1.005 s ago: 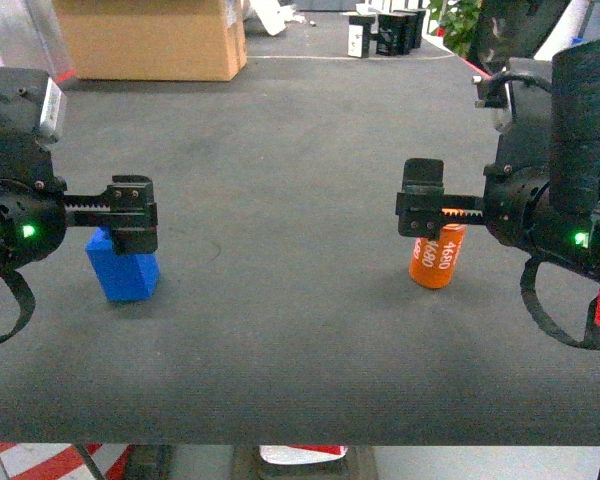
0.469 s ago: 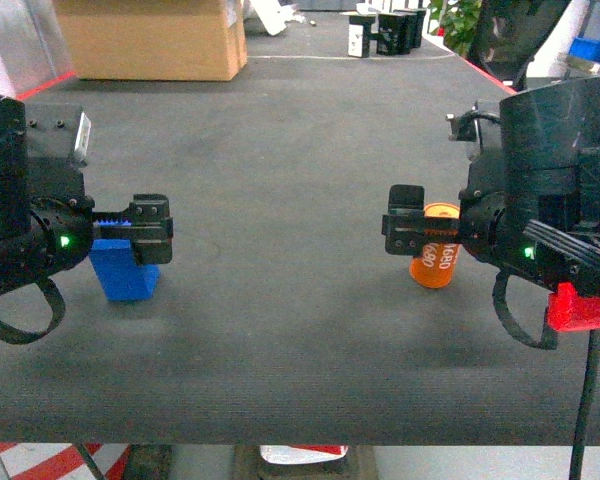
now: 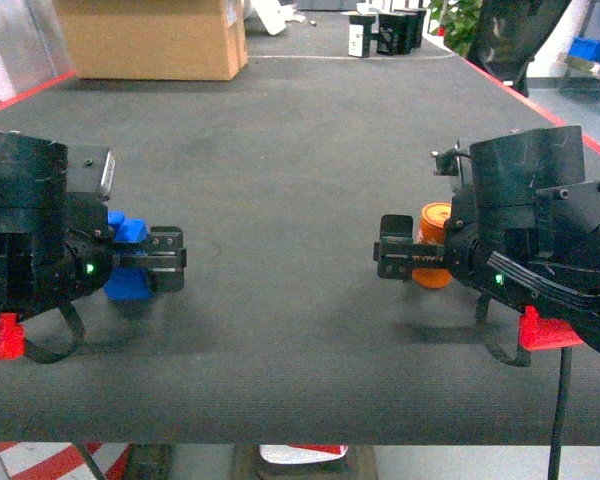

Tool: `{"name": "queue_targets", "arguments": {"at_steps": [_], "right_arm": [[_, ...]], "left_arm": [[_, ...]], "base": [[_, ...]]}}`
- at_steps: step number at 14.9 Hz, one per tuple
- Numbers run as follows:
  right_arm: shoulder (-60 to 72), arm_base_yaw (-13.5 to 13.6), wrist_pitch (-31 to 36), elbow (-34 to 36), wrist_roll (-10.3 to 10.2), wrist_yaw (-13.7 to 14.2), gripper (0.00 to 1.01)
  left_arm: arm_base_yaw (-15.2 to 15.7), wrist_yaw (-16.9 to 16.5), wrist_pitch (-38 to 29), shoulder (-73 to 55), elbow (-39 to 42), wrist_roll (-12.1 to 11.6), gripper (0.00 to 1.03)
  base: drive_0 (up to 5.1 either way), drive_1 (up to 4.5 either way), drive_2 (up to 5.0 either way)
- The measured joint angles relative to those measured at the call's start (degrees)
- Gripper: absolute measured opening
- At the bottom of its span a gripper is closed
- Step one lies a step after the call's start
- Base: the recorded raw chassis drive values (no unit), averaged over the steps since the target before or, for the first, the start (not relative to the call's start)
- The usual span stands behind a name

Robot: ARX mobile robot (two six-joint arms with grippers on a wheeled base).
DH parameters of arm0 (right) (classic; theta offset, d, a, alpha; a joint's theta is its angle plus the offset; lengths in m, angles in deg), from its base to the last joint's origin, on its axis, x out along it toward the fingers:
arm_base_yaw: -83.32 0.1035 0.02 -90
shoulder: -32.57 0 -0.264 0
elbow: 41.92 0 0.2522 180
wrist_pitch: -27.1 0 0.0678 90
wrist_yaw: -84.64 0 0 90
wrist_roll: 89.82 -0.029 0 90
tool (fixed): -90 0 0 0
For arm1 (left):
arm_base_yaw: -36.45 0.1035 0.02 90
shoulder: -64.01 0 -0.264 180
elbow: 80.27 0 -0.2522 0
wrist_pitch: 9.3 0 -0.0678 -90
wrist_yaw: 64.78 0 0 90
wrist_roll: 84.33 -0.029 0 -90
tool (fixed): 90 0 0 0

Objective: Sort blue parts and orange caps into right shelf containers

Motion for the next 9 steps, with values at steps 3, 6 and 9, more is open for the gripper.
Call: {"name": "queue_targets", "arguments": {"at_steps": [3, 6, 9], "right_arm": [[2.5, 0.0, -0.3, -3.0, -0.2, 1.0, 0.62], [2.6, 0.0, 0.0, -3.0, 0.2, 1.0, 0.43], [2.5, 0.0, 1.5, -2.6, 0.3, 1.0, 0.42]], "left_arm": [[0.2, 1.8, 5.2, -2.6, -4.3, 1.6, 0.89], [-0.1, 1.3, 5.4, -2.6, -4.4, 1.6, 0.58], [-0.2, 1.0, 5.8, -2.6, -4.5, 2.2, 0.42]], "base": [[0.0, 0.0, 0.0], [0.0, 0.0, 0.0], [0.0, 0.0, 0.0]]}}
